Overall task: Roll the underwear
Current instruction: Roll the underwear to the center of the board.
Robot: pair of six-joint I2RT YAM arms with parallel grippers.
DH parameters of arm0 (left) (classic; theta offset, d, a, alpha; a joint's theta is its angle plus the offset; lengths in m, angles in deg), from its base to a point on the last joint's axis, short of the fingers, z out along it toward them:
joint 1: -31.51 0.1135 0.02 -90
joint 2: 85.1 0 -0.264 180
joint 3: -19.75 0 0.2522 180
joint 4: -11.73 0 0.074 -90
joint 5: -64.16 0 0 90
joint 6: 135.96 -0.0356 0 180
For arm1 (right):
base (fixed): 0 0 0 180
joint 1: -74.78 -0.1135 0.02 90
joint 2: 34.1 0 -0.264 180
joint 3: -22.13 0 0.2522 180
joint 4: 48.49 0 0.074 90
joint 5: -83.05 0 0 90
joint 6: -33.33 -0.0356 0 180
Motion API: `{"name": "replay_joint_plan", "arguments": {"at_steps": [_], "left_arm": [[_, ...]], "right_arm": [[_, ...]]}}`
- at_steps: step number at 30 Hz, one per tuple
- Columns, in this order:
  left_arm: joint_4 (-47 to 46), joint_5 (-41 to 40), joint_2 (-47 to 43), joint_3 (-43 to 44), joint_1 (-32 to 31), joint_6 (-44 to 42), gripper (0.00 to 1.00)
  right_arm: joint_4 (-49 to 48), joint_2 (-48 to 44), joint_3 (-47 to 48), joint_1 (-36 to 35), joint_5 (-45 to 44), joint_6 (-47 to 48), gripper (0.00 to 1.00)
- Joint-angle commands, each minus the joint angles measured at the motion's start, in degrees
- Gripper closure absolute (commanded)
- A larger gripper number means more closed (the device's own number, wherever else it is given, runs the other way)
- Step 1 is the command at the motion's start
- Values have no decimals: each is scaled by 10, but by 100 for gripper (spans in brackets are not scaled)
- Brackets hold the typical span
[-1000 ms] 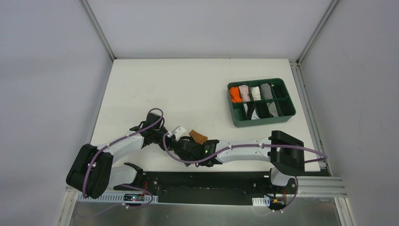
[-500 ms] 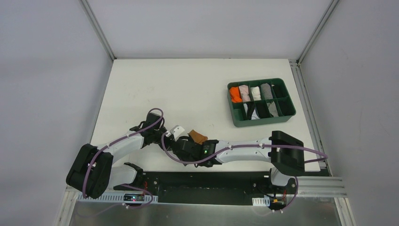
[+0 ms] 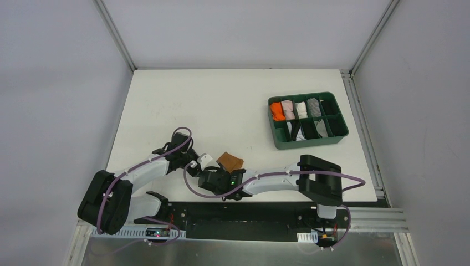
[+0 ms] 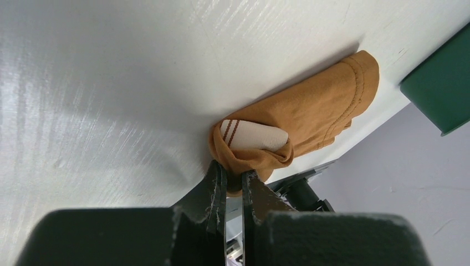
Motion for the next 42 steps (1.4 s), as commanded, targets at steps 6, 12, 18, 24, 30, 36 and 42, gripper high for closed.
{"name": "replay_joint_plan", "arguments": {"at_steps": [6, 12, 18, 24, 30, 36, 42], "left_arm": [[72, -41, -8, 7, 1, -12, 100], [109, -41, -73, 15, 6, -6, 75], [103, -36, -150, -23, 14, 26, 28], [84, -20, -147, -31, 14, 1, 14], [62, -5, -87, -26, 14, -24, 20], [60, -13, -72, -31, 14, -27, 46], [60, -20, -52, -35, 14, -36, 100]], "right_arm": [[3, 43, -8, 7, -58, -15, 100], [-89, -32, -81, 46, 107, -21, 100], [-118, -47, -90, 123, 359, -70, 100], [-152, -24, -95, 161, 495, -113, 100], [-199, -6, -112, 205, 586, -160, 100], [-239, 4, -125, 228, 628, -198, 100], [-250, -2, -127, 231, 627, -219, 100]]}}
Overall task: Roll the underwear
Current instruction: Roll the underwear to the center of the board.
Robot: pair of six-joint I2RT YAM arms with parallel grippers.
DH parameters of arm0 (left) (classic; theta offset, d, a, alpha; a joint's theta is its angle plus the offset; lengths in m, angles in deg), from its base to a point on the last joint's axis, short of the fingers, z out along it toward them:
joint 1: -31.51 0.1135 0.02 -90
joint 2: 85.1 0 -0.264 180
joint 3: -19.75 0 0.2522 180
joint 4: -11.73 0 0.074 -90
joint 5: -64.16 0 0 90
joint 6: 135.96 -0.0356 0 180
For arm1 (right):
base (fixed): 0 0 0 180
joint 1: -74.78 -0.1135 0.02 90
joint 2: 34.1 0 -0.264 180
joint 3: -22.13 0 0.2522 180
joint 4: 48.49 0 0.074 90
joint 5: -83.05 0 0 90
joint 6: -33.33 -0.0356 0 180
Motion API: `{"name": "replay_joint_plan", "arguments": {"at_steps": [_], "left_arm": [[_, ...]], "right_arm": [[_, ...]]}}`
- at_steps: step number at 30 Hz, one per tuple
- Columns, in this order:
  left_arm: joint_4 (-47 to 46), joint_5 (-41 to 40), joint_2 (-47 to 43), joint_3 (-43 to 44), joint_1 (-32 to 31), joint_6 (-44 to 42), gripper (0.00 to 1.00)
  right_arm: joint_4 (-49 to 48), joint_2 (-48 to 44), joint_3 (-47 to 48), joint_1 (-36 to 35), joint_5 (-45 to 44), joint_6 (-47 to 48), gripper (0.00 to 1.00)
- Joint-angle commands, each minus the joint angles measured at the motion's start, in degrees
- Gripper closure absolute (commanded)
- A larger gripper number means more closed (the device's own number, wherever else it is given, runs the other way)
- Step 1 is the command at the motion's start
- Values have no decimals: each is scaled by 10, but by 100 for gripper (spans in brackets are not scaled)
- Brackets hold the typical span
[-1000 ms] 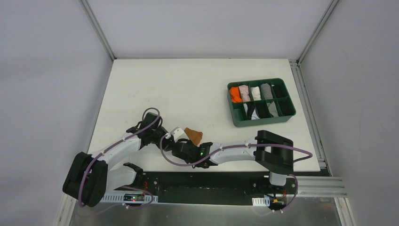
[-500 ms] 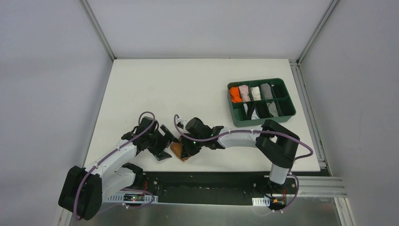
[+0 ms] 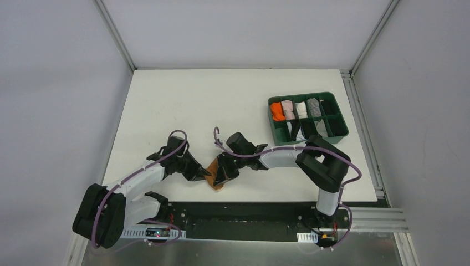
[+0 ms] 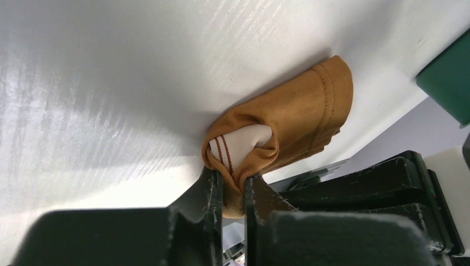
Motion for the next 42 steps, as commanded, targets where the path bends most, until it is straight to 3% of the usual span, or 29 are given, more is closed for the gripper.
{"name": "replay_joint_plan", "arguments": {"at_steps": [1, 4, 7, 16, 23, 32, 42], "left_arm": [[19, -23, 25, -10, 1, -19, 100], [19, -19, 33, -14, 2, -17, 100], [19, -16, 36, -16, 3, -21, 100], [26, -4, 60, -6, 3, -30, 100], [36, -5, 58, 1, 3, -30, 100], [43, -3, 62, 7, 3, -28, 100], [45, 2, 51, 7, 3, -26, 100]], "right_arm": [[-12, -7, -9, 0, 11, -27, 95], [13, -37, -12, -5, -38, -12, 63], [75, -72, -5, -22, -113, 30, 51], [137, -160, -10, -90, -335, 114, 48], [158, -163, 18, -147, -476, 202, 46], [162, -137, 43, -202, -554, 298, 43], [162, -81, 82, -236, -550, 309, 42]]}}
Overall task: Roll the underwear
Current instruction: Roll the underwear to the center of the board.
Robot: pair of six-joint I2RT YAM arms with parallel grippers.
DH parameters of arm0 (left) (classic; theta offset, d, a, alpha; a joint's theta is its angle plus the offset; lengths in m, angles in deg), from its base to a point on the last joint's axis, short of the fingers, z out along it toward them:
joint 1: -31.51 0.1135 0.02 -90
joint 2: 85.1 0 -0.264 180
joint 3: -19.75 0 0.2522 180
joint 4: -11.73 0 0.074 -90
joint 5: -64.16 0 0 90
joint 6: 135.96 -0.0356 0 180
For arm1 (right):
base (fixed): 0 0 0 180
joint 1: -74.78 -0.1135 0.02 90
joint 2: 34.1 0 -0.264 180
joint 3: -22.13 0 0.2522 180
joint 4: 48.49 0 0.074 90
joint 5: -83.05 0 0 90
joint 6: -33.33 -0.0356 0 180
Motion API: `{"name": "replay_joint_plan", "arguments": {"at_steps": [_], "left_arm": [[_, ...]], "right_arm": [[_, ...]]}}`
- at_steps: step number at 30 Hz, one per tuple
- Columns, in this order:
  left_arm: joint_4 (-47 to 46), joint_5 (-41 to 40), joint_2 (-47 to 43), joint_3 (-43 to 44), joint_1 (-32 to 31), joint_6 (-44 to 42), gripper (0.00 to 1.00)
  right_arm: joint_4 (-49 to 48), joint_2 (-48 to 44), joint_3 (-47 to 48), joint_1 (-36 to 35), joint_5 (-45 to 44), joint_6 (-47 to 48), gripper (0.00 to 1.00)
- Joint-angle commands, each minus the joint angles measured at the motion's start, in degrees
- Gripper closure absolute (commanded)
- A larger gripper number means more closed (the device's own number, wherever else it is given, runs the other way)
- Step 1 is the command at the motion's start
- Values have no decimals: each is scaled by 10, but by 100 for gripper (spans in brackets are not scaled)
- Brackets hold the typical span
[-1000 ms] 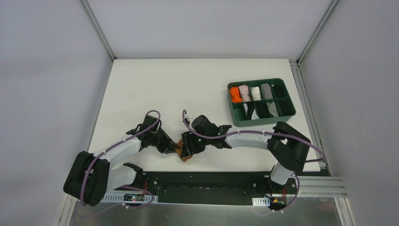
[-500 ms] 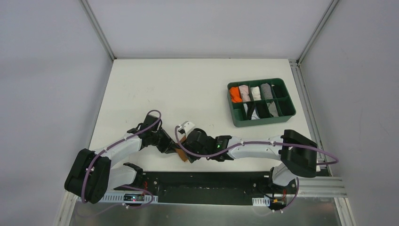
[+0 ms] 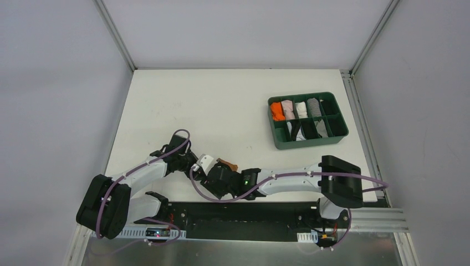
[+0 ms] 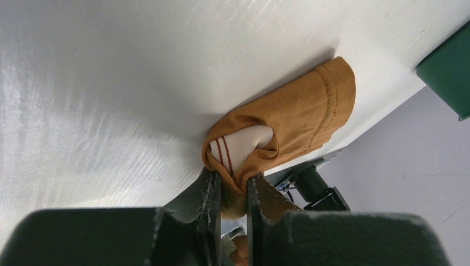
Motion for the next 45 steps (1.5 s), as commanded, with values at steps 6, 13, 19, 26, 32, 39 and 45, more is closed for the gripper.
{"name": "replay_joint_plan", "arguments": {"at_steps": [6, 13, 19, 26, 32, 39, 45], "left_arm": [[62, -23, -3, -6, 3, -13, 100], [64, -23, -7, -6, 3, -13, 100], [66, -23, -17, -1, 3, -21, 100], [110, -26, -56, 34, 12, -36, 66], [154, -41, -112, 51, 25, -45, 36], [168, -43, -142, 49, 31, -48, 30], [168, -43, -169, 33, 31, -43, 15]], "right_arm": [[-9, 69, 45, -9, -41, 19, 43], [-32, 107, 35, -9, -77, 9, 73], [-44, 83, 16, 11, -16, -46, 100], [-62, 73, -4, 67, 151, -130, 100], [-79, 90, -11, 103, 265, -188, 100], [-143, 98, -37, 149, 367, -263, 100], [-168, 114, -43, 179, 424, -303, 100]]}}
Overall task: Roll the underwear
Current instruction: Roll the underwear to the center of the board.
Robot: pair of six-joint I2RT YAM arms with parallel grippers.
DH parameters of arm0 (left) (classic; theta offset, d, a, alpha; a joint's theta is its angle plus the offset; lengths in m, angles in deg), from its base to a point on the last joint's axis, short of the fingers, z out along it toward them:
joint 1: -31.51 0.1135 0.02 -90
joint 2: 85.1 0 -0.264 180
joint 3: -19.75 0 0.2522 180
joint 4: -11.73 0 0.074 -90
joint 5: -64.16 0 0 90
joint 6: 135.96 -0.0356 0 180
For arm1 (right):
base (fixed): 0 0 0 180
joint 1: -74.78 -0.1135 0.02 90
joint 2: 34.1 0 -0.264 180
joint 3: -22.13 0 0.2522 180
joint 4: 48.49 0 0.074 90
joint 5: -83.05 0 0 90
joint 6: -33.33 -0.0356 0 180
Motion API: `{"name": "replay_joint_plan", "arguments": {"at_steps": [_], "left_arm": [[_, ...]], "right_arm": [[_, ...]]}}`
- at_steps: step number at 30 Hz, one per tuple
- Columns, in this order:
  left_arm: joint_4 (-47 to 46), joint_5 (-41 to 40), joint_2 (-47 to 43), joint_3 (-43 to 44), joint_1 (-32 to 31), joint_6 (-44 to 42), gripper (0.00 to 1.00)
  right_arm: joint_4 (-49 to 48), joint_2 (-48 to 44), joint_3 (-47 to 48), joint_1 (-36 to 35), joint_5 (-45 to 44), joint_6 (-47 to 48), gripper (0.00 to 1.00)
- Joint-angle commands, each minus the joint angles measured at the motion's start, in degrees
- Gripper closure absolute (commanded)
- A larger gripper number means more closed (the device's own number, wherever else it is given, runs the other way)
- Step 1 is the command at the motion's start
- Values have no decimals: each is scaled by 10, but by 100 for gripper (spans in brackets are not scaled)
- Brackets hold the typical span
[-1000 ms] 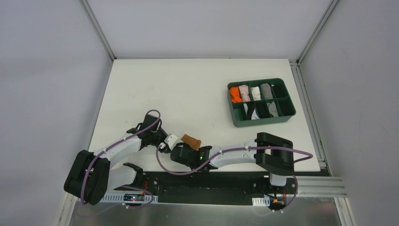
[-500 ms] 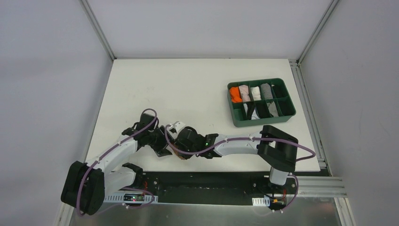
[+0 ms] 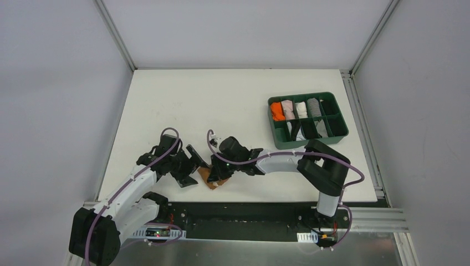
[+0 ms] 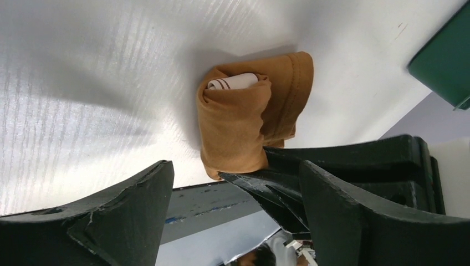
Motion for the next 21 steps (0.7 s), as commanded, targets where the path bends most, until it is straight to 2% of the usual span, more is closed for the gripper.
{"name": "replay_joint_plan", "arguments": {"at_steps": [1, 7, 11, 15, 21], "left_arm": [[13, -4, -21, -3, 5, -3, 14], [-15, 20, -17, -30, 4, 0, 13], [-67, 35, -5, -62, 4, 15, 18], [-128, 41, 3, -86, 4, 40, 21], [-147, 24, 33, -81, 4, 35, 30]], "right_arm": [[-15, 24, -19, 15, 75, -54, 100], [-99, 24, -66, 49, 121, -111, 100], [-175, 30, -101, 72, 160, -152, 100], [-208, 42, -112, 79, 188, -169, 100], [-241, 56, -115, 84, 211, -185, 100]]}}
